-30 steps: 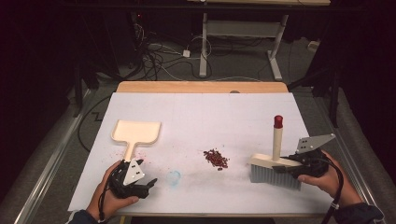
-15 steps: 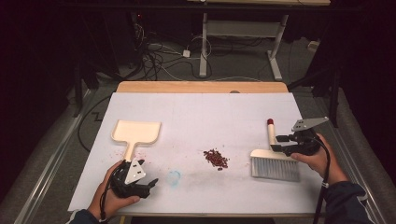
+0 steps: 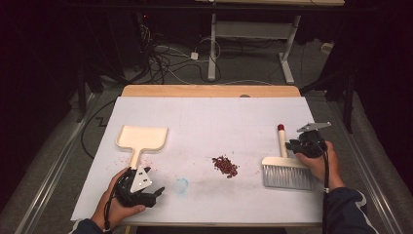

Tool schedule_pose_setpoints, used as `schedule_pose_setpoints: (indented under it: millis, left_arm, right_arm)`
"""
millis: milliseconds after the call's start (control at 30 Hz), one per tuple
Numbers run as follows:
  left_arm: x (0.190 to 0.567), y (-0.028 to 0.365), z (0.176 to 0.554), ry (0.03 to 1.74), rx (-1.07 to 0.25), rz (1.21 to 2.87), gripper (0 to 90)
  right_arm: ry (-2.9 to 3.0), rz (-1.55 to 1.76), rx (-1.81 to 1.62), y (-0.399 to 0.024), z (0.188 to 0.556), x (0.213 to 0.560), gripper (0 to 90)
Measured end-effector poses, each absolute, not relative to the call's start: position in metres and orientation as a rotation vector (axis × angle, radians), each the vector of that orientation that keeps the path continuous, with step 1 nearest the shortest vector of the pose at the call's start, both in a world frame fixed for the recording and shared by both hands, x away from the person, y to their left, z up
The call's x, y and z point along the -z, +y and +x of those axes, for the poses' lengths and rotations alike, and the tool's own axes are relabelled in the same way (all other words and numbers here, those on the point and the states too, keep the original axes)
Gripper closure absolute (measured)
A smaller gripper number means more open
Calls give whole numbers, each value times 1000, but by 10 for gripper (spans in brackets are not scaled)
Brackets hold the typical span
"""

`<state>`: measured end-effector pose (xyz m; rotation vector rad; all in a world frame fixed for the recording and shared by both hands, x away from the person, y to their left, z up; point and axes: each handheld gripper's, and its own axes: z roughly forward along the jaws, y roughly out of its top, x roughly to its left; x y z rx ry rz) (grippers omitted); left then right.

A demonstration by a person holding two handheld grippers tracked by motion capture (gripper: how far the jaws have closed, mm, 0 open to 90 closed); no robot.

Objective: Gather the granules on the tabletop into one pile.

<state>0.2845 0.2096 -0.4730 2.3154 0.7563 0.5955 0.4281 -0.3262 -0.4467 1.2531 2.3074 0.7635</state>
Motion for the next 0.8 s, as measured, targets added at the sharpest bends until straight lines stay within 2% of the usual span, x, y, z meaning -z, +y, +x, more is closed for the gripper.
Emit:
schedule_pose_setpoints:
  millis: [333, 667, 800]
  left_arm:
    - [472, 210, 284, 755, -601, 2309, 197]
    - [471, 210, 284, 752, -613, 2310, 196]
    - [471, 211, 283, 752, -618, 2313, 197]
  right_arm:
    - [2247, 1253, -757, -324, 429, 447, 659]
    - [2070, 1184, -1025, -314, 425, 416, 464]
    - [2001, 1151, -1083, -307, 418, 408, 332]
